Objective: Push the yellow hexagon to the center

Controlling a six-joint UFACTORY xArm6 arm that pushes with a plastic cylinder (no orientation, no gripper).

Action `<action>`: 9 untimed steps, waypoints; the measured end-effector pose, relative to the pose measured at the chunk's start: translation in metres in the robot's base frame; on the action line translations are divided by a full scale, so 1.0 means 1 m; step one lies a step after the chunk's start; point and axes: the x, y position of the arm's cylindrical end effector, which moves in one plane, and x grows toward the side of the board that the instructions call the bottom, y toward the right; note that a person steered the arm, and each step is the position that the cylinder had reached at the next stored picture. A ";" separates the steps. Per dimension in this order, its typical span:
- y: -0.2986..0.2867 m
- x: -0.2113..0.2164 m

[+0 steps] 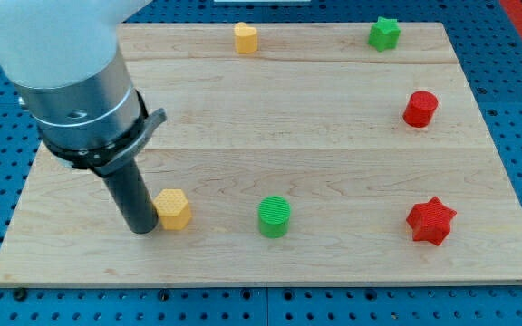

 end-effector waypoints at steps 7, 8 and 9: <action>0.046 0.020; 0.031 0.020; 0.033 0.017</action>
